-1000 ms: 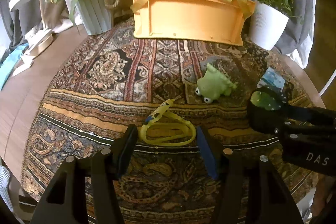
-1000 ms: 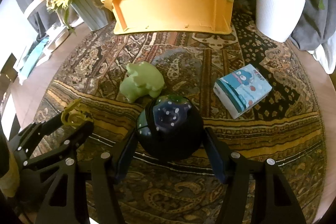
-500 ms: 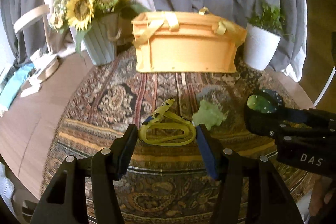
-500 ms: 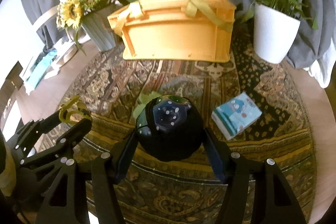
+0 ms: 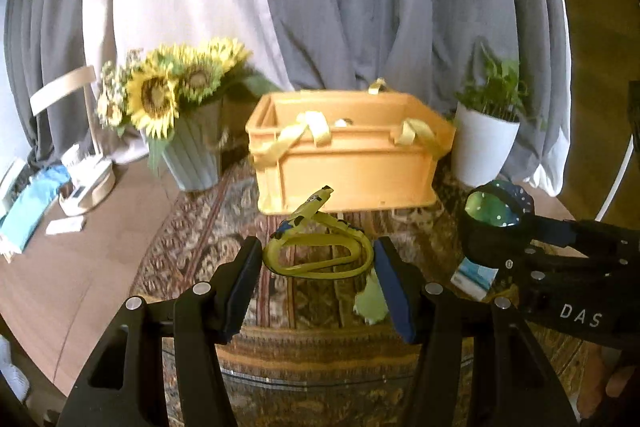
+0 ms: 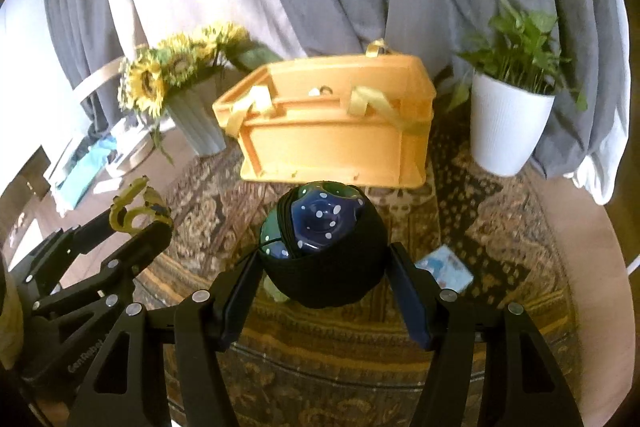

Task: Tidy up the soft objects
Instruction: 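Carry the yellow loop and dark ball over the orange crate with both tools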

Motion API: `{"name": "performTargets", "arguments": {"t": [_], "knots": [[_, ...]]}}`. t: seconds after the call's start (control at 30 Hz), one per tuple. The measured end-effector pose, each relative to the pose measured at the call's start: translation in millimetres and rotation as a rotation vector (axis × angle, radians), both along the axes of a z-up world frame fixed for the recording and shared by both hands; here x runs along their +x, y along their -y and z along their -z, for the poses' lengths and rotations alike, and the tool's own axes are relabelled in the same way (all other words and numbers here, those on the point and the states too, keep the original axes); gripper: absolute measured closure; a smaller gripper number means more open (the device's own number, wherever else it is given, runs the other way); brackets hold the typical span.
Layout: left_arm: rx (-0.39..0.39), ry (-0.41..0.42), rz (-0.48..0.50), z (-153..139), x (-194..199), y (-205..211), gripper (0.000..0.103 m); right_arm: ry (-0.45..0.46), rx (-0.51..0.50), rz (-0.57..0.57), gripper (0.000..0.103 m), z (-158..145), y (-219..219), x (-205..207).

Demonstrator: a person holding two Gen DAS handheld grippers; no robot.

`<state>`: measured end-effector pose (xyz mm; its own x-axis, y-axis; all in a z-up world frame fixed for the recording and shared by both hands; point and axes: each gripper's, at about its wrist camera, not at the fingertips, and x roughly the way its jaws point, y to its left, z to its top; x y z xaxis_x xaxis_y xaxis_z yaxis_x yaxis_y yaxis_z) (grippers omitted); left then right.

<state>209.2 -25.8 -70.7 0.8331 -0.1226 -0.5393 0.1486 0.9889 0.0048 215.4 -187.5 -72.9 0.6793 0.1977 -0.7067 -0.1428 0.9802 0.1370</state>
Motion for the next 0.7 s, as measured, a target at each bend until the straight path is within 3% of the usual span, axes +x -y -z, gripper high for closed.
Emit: {"name": "performTargets", "arguments": {"t": [0.7], "knots": [[0.005, 0.198, 0.010, -61, 31, 8, 0.046, 0.198, 0.011, 0.031, 0.039, -56, 8, 34]]}}
